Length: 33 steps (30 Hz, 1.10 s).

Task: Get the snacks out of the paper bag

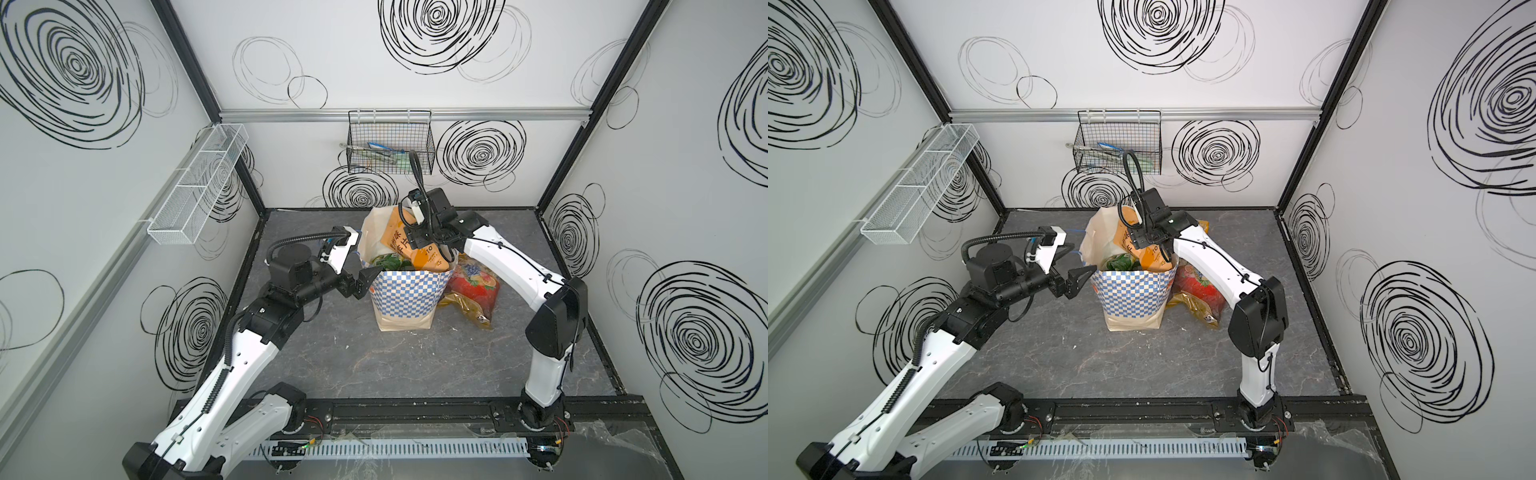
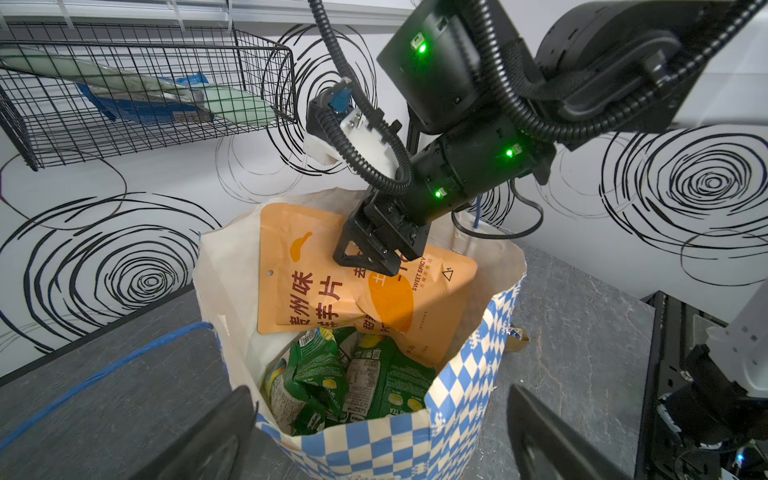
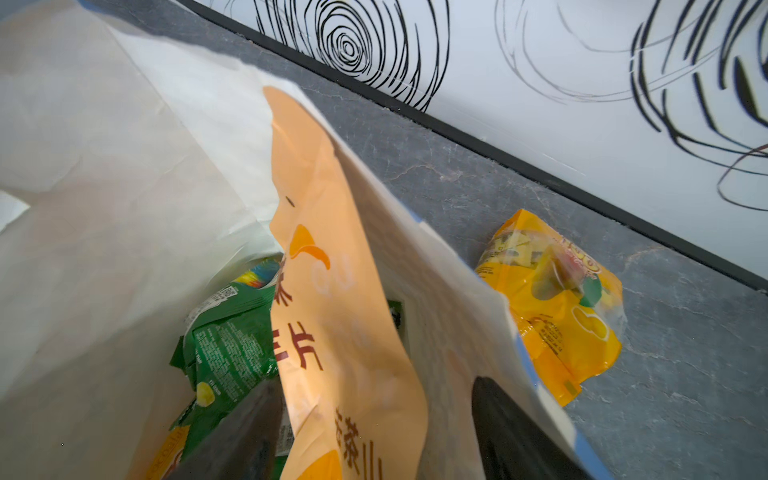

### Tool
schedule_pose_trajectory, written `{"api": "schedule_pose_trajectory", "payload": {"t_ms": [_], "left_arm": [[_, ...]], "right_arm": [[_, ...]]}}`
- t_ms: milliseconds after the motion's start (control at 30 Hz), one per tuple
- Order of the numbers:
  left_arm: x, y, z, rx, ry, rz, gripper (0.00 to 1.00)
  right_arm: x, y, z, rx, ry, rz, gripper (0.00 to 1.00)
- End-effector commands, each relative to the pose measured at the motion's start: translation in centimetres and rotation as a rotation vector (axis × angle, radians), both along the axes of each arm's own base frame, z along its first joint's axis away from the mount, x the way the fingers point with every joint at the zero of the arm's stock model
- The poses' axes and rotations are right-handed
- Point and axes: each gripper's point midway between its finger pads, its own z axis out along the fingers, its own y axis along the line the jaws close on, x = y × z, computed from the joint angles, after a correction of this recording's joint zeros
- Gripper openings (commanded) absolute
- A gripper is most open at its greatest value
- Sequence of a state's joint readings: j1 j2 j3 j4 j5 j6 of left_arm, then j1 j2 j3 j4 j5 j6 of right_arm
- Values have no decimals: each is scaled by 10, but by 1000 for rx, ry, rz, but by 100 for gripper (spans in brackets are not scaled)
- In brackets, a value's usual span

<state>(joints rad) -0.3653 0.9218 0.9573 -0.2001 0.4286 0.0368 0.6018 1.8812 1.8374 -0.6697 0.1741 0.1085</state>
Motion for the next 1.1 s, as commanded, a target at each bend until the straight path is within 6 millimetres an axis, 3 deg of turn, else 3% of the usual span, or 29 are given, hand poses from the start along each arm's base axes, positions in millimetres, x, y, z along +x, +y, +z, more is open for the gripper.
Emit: {"api": "schedule_pose_trajectory", "payload": {"t_ms": [0,100,300,367,633,800,1067], "left_arm": [[-1,1,21,-28,-75,-1,96],[0,1,20,-25,-73,-1,96],[-1,0,20,-26,-69,-12,96],[-1,-1,19,-26,-64,-14,96],[-2,-2,19,-29,-61,-24,96],[-4,-4,21,-36,-66,-38,96],[-22,-16,30,-72,-90,-151,96]], "right_arm": [[-4,7,-18,24,73,31,68],[-1,10,-16,35,73,36,52],[0,23,18,101,36,76,7],[-3,30,33,140,15,105,1],[-17,41,102,266,-135,150,0],[-23,42,134,325,-198,155,0],[-41,41,193,453,-305,181,0]]}}
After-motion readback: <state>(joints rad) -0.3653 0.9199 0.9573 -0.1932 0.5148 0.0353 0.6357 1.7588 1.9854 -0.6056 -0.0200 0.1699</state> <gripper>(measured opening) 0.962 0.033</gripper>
